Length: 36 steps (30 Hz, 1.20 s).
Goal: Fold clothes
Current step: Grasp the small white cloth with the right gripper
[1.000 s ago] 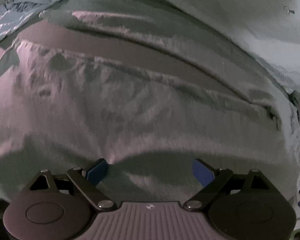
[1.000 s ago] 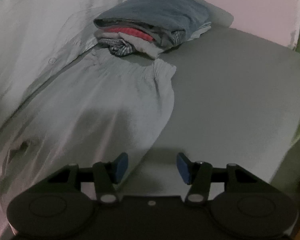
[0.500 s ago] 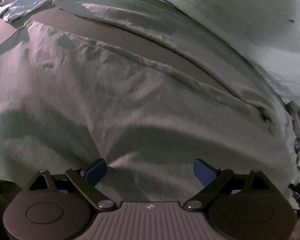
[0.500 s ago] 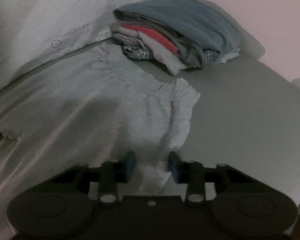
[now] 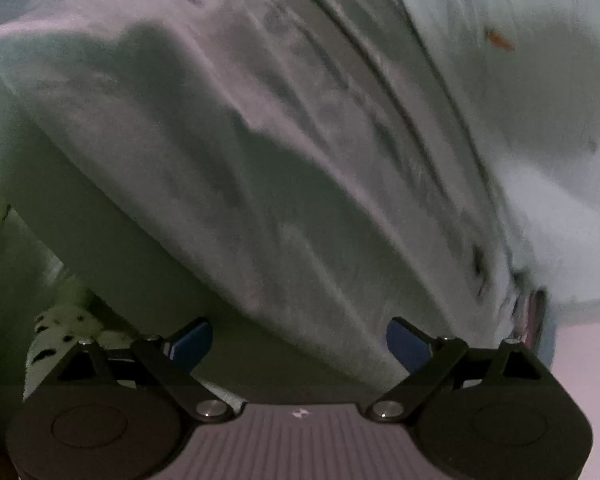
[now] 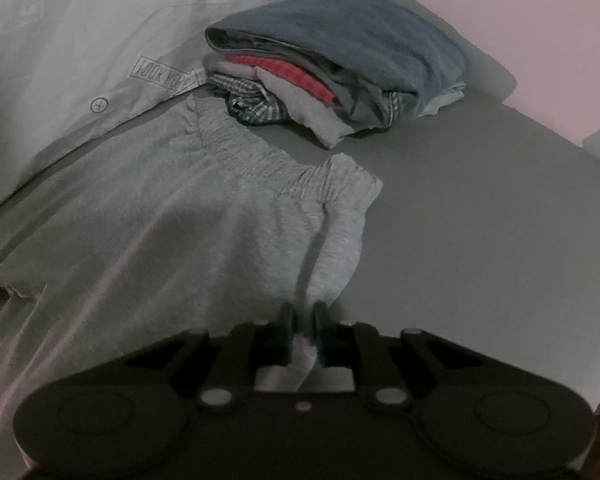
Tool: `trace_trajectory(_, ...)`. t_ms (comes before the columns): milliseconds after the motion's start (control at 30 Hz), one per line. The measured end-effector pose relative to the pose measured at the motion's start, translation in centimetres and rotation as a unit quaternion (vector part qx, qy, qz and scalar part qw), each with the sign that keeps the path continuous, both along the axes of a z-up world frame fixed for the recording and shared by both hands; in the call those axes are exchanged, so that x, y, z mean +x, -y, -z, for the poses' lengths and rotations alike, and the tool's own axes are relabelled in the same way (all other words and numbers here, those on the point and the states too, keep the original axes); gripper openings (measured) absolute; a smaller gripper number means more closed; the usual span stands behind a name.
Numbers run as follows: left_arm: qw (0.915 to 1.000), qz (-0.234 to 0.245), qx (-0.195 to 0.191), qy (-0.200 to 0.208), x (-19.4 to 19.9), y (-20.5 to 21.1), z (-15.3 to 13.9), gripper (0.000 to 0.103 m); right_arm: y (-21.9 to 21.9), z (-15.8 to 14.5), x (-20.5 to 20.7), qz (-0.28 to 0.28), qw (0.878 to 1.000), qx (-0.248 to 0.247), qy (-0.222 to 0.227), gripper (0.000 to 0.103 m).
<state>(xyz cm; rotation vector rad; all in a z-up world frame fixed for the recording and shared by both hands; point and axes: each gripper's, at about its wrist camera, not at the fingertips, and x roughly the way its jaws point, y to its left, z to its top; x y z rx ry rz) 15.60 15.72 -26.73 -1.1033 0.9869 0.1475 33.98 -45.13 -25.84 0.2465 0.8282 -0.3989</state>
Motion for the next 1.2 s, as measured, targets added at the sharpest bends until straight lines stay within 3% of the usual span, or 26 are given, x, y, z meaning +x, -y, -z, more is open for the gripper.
trace_trajectory(133, 0.9987, -0.028, -0.038, 0.017, -0.6, -2.0, 0.7, 0.084, 0.0, 0.0, -0.1, 0.002, 1.0, 0.0, 0.002, 0.011)
trace_trajectory(200, 0.9986, -0.024, -0.043, 0.019, -0.9, -2.6, 0.9, 0.07, 0.0, 0.0, 0.0, 0.002, 1.0, 0.0, 0.001, 0.011)
trace_trajectory(233, 0.999, -0.021, -0.036, 0.018, -1.1, -2.8, 0.9, 0.069, 0.0, 0.0, 0.0, 0.002, 1.0, 0.001, 0.001, 0.011)
trace_trajectory(467, 0.9945, -0.05, 0.088, -0.026, -3.2, -7.6, -0.2, 0.07, -0.7, -0.1, 0.4, -0.009, 1.0, -0.025, -0.013, 0.014)
trace_trajectory(500, 0.9925, -0.055, 0.104, -0.033, -3.3, -8.5, -0.2, 0.07, -0.8, -0.1, 0.5, -0.006, 0.999, -0.032, -0.016, 0.017)
trace_trajectory(567, 0.9889, -0.072, 0.121, -0.048, -3.4, -10.4, 0.0, 0.07, -0.7, -0.1, 0.5, 0.01, 0.999, -0.036, -0.021, 0.037)
trace_trajectory(700, 0.9842, -0.109, 0.129, -0.052, -3.5, -14.1, -0.3, 0.07, 0.2, -0.4, 0.5, 0.049, 0.998, -0.011, -0.03, 0.04)
trace_trajectory(867, 0.9819, -0.128, 0.136, -0.028, -3.6, -16.5, -1.3, 0.07, -0.5, -0.4, 1.2, 0.059, 0.997, -0.031, -0.05, 0.04)
trace_trajectory(1033, 0.9786, -0.135, 0.152, -0.031, -3.6, -18.4, -1.7, 0.074, -0.9, -0.4, 1.8, 0.076, 0.995, -0.037, -0.06, 0.04)
trace_trajectory(1067, 0.9786, -0.135, 0.152, -0.033, -3.7, -18.7, -1.6, 0.081, -1.0, -0.4, 1.9, 0.077, 0.994, -0.039, -0.06, 0.042)
trace_trajectory(1200, 0.9784, -0.137, 0.15, -0.042, -3.8, -19.9, -1.2, 0.081, -0.7, -0.4, 2.6, 0.085, 0.993, -0.043, -0.065, 0.056)
